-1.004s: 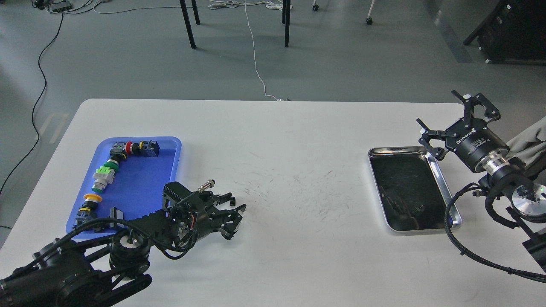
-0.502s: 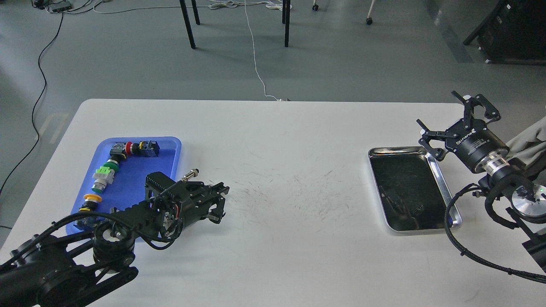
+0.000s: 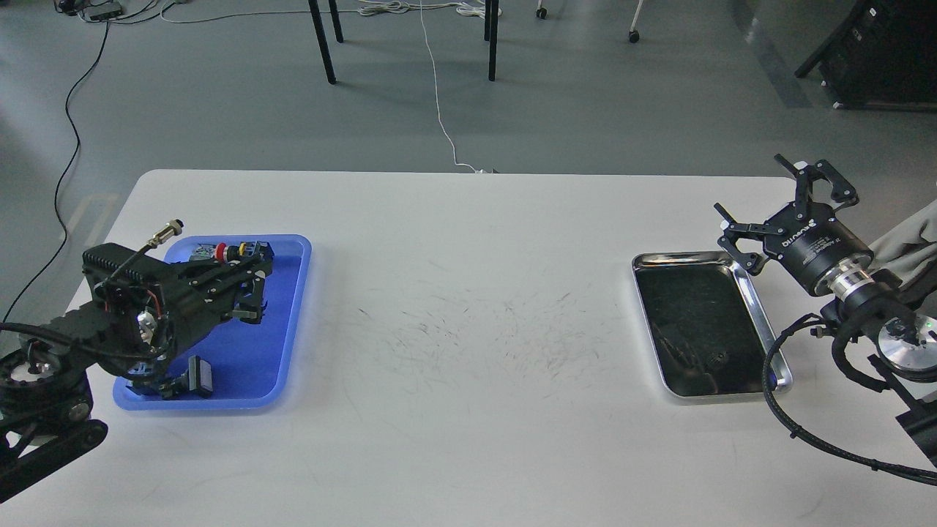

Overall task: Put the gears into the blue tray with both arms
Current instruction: 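Carry the gear into the blue tray and fit it onto a part, then open the left gripper and lift it off the part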

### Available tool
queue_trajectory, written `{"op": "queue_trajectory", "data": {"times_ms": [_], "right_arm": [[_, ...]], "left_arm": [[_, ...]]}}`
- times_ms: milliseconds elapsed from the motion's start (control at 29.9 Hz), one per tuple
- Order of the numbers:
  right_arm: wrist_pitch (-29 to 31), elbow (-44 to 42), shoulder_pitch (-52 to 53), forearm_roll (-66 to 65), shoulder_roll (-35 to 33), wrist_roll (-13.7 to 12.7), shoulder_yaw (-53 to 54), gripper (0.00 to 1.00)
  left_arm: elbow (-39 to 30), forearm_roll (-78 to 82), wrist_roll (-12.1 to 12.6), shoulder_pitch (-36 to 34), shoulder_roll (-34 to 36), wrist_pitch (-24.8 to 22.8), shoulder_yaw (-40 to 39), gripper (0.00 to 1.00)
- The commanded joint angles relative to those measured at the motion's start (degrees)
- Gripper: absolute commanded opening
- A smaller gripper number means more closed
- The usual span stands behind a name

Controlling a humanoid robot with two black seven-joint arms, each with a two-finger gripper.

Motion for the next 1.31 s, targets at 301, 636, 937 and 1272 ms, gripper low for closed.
{"op": "queue_trajectory", "data": {"times_ms": [301, 636, 937, 1272], "right_arm": [[0.00, 0.05, 0.39, -0.09, -0.06, 0.06, -0.51, 0.94], [0.00, -0.04, 0.31, -0.09, -0.23, 0.06, -0.78, 0.94], [-0.09, 0.05, 0.66, -0.09, -0.23, 0.06, -0.87, 0.94], [-0.35, 0.31, 0.75, 0.00, -1.02, 0.06, -0.51, 0.96]], "left_arm": [[10.22, -8.21, -1.94, 0.97, -8.90, 0.47, 0.18, 0.19], [16.64, -11.21, -2.91, 0.97, -11.98, 0.56, 0.18, 0.45], [15.77, -11.21, -3.17, 0.00, -11.19, 0.82, -0.78, 0.72], [3.57, -19.37, -1.94, -1.84, -8.73, 1.00, -6.14, 0.96]]}}
